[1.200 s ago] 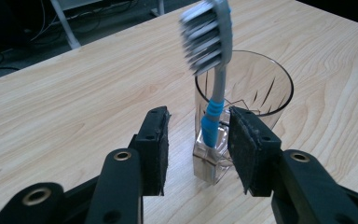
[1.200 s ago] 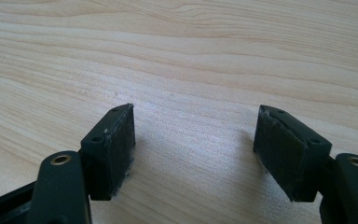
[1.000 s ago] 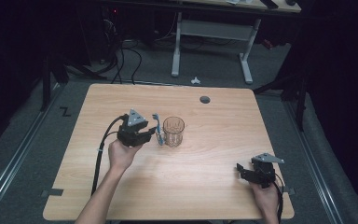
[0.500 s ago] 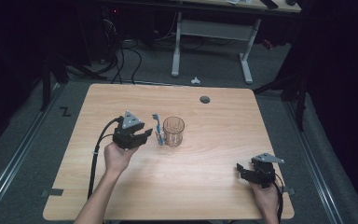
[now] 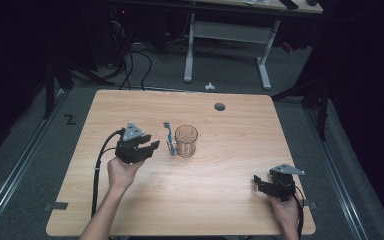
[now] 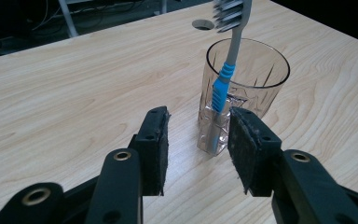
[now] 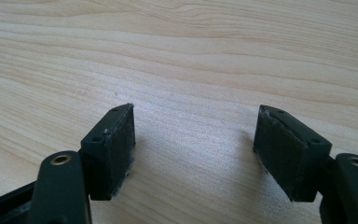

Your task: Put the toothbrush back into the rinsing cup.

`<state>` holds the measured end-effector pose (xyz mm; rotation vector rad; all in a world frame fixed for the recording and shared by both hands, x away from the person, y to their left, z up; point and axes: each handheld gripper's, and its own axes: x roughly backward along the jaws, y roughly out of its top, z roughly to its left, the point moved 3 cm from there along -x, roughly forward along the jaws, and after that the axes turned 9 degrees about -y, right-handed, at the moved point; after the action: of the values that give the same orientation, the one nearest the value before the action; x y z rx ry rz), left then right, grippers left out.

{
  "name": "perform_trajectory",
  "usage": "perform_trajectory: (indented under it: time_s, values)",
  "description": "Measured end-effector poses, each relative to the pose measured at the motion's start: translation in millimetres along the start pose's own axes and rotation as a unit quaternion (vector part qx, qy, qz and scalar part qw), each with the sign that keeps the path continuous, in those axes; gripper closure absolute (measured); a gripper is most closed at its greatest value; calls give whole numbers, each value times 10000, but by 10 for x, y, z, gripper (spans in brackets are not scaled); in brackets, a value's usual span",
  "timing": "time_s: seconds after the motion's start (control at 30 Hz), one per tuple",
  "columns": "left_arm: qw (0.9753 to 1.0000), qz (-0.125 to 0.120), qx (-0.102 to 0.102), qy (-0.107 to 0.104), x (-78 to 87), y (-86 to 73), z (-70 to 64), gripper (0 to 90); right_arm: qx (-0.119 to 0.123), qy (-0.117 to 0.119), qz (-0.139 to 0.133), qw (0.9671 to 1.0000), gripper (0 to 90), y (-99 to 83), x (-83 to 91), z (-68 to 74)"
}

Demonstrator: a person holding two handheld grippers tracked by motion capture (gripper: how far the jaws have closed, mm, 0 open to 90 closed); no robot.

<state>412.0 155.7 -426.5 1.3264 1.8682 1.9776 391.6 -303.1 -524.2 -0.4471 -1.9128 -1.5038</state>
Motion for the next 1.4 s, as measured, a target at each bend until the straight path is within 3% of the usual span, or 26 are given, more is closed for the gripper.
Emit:
perform_trajectory:
  time_s: [0.57, 1.4]
  values:
    - [9998, -51, 185, 14, 82, -115, 27, 565, 0, 0, 0, 10000, 296, 0, 0, 0]
    - [9991, 62, 415, 78, 139, -368, 64, 537, -2, 9, 4, 10000, 296, -1, 0, 1]
